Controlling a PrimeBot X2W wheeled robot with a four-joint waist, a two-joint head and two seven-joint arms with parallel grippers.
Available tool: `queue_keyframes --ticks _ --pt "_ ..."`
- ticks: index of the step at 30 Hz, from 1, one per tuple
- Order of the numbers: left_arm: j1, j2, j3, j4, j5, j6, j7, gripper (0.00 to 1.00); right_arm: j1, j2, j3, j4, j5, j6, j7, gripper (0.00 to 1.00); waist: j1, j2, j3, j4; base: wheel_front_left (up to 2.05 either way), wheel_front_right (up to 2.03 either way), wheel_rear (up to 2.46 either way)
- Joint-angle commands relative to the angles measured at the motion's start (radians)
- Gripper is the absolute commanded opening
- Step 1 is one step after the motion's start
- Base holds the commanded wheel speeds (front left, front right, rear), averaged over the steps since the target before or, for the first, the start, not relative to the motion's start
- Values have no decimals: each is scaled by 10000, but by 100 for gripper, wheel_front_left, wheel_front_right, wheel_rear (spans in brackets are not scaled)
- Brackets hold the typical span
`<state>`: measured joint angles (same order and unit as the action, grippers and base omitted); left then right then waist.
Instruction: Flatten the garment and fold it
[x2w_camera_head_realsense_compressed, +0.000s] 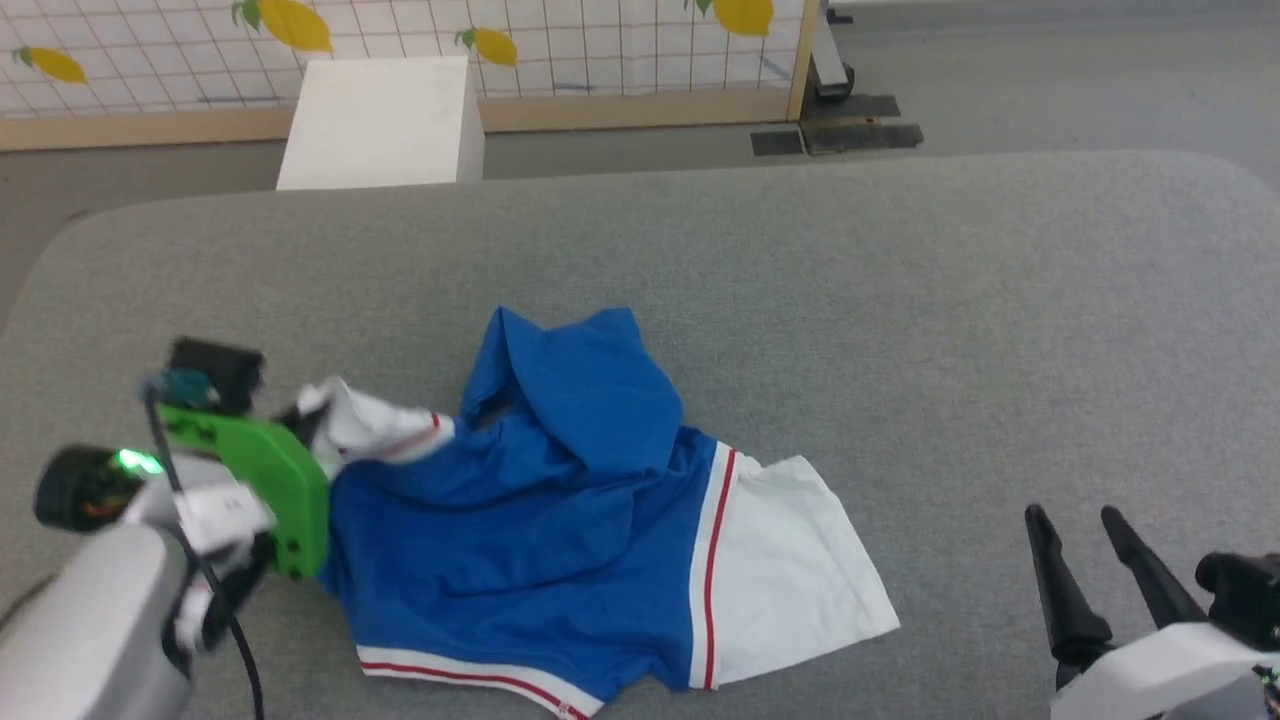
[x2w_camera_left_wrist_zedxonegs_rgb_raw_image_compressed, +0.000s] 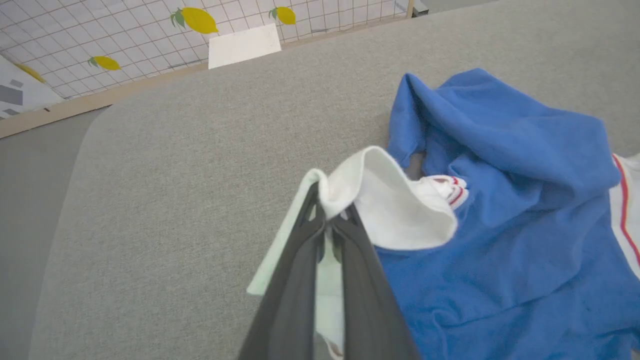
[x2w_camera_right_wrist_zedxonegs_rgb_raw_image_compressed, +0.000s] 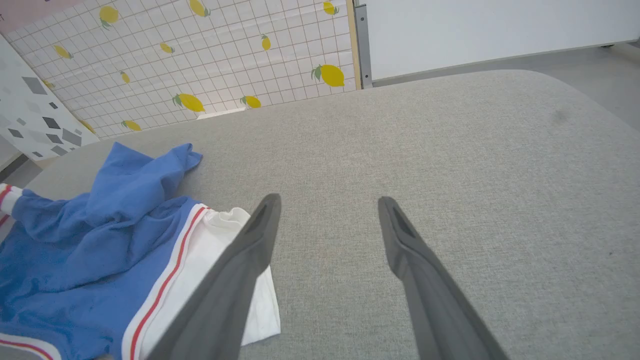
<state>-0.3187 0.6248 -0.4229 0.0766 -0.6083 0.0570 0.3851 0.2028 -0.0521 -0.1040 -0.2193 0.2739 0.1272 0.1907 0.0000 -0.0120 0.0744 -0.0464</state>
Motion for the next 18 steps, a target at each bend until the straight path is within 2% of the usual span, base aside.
queue_keyframes --ticks 1,8,13,14,15,16,17,18 --pt "-542 -113 180 297 -156 23 -99 0 -272 18 22 -81 8 35 -2 100 0 120 442 -218 0 0 0" --pt "-2296 -198 588 2501 -339 -320 -304 0 -787 18 256 32 65 35 -133 100 0 120 1444 -731 0 0 0" --pt "-3053 -455 674 4322 -605 -619 -352 0 -1067 18 385 276 101 35 -275 100 0 120 1857 -988 0 0 0" --pt "-3133 -520 706 4617 -676 -664 -394 11 -1103 18 407 315 102 35 -303 100 0 120 1889 -1015 0 0 0" --pt "-3216 -598 737 4967 -732 -702 -487 53 -1139 18 426 362 99 35 -331 100 0 120 1910 -1038 0 0 0" --pt "-3267 -666 758 5228 -787 -753 -558 86 -1163 18 437 395 98 35 -347 100 0 120 1926 -1049 0 0 0" --pt "-3333 -755 814 5508 -857 -808 -732 100 -1191 18 445 432 91 35 -360 100 0 120 1938 -1055 0 0 0" --pt "-3373 -821 849 5702 -885 -844 -911 100 -1213 18 449 459 86 35 -365 100 0 120 1934 -1052 0 0 0"
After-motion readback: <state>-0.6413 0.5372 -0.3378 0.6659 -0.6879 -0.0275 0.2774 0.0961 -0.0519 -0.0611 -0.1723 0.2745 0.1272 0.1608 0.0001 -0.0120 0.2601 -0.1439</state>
